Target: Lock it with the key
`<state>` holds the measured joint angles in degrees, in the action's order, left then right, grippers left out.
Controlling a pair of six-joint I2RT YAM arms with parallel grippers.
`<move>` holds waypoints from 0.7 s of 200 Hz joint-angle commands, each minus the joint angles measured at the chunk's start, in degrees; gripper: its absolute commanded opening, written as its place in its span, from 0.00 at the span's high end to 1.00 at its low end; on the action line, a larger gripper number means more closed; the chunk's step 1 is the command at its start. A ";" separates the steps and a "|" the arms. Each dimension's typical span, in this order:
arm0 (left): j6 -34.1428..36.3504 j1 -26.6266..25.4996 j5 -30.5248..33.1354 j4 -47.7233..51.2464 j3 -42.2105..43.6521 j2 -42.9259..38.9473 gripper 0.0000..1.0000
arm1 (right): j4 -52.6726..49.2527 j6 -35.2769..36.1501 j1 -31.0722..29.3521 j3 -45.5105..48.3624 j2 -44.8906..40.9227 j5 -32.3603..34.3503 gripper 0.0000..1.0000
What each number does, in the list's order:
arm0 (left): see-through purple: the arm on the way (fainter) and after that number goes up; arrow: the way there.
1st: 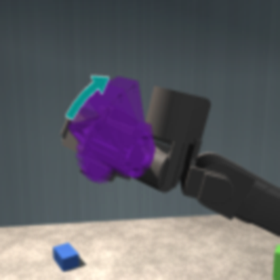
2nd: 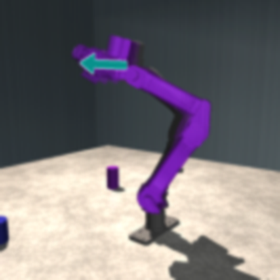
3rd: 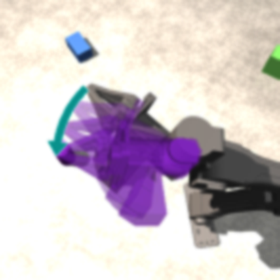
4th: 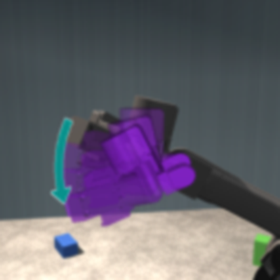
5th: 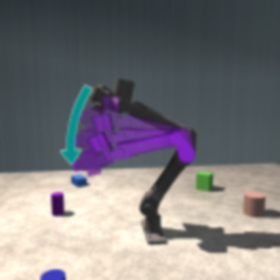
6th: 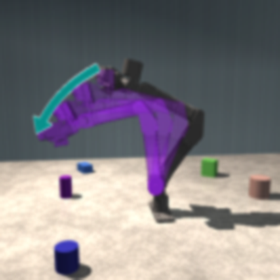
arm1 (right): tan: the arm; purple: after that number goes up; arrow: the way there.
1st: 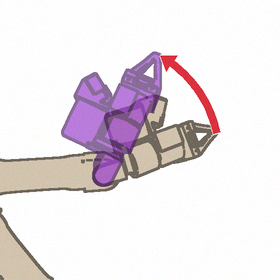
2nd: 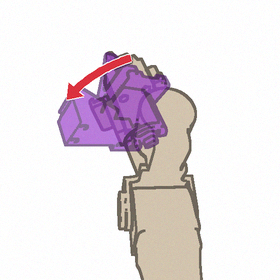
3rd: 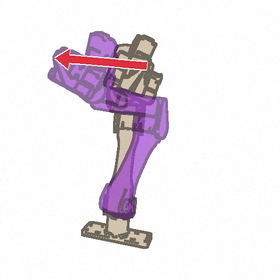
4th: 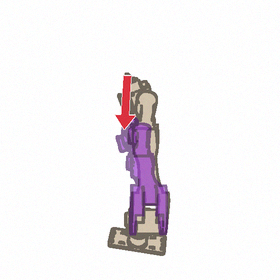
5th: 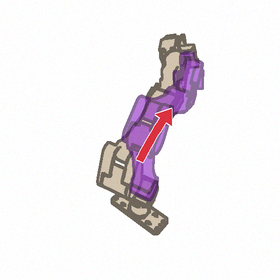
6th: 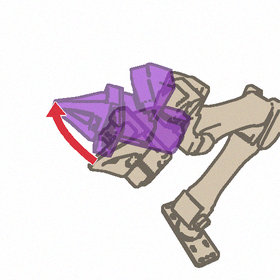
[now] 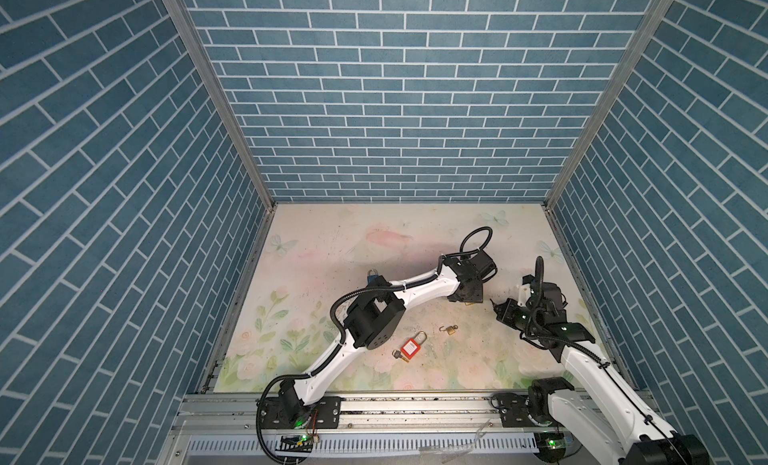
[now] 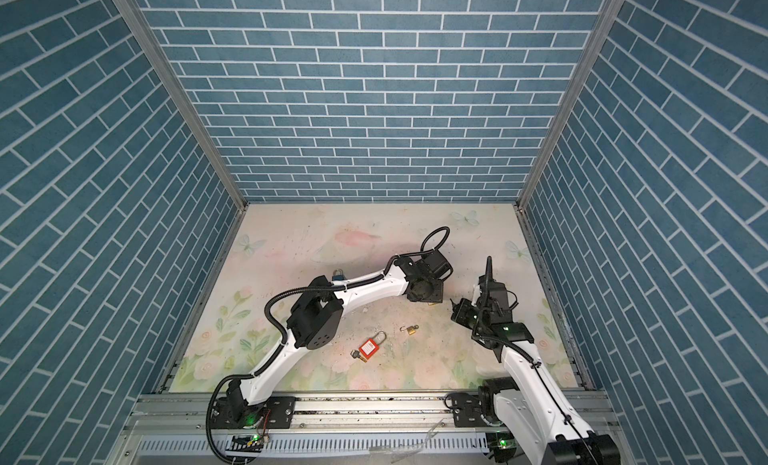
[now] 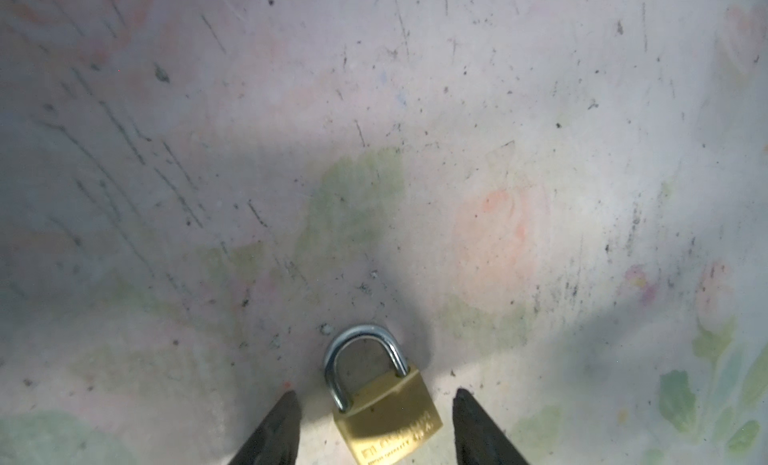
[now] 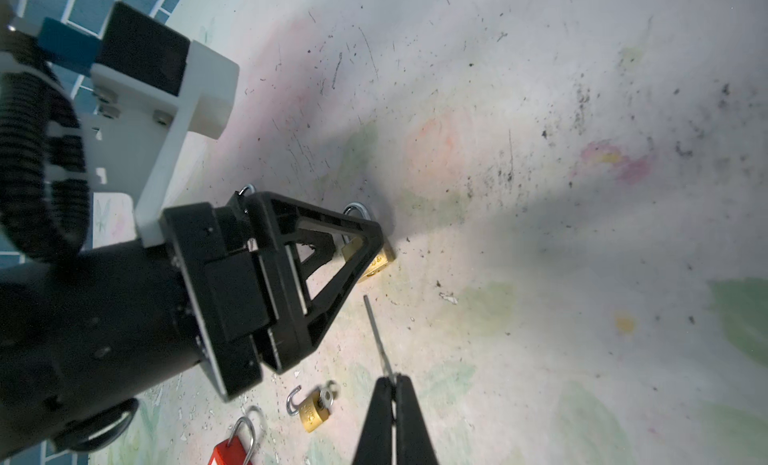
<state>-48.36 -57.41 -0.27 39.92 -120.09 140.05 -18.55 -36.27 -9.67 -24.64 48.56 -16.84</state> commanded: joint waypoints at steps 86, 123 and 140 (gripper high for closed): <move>7.43 0.64 37.86 -6.55 26.19 -40.53 0.24 | 9.66 4.01 2.29 -5.14 19.84 -5.20 0.98; 5.46 7.44 33.30 -25.45 54.63 -61.79 0.13 | 10.96 7.07 2.29 -9.25 27.87 -6.80 0.96; 5.33 10.11 31.62 -29.29 62.28 -68.44 0.13 | 11.63 8.28 2.27 -10.75 31.01 -8.20 0.96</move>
<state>-41.95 -50.83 31.79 20.14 -66.74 77.47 -8.54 -31.75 -7.60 -33.04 76.29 -22.48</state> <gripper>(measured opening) 0.865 0.047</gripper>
